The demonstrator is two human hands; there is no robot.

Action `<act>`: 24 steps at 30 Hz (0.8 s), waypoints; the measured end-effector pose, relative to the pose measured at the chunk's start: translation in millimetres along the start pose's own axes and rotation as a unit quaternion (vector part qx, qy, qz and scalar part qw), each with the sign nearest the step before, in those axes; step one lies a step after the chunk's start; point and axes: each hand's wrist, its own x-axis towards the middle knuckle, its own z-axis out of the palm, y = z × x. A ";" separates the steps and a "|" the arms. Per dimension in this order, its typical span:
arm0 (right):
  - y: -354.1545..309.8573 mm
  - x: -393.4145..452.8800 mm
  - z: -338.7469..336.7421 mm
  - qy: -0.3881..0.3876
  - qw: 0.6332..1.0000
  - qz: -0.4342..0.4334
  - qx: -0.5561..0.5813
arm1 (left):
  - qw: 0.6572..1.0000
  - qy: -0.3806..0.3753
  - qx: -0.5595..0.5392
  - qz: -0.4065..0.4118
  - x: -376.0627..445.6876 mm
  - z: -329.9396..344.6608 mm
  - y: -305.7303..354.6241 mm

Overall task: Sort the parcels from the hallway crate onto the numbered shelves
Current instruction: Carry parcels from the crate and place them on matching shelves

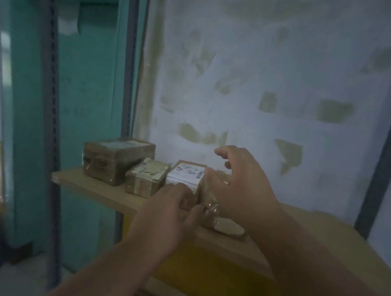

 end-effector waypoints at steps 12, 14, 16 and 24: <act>-227.4 3.2 141.7 -0.045 0.987 -0.118 0.103 | 0.990 0.041 0.080 -0.110 -72.0 -171.3 -205.7; -279.5 4.0 181.5 -0.058 0.980 -0.134 0.136 | 0.983 0.059 0.109 -0.136 -90.8 -212.9 -251.6; -330.7 3.6 219.6 -0.080 0.971 -0.144 0.173 | 0.973 0.072 0.143 -0.168 -111.3 -253.4 -292.5; -480.7 21.9 336.7 -0.147 0.939 -0.184 0.250 | 0.926 0.073 0.215 -0.302 -161.1 -362.3 -431.6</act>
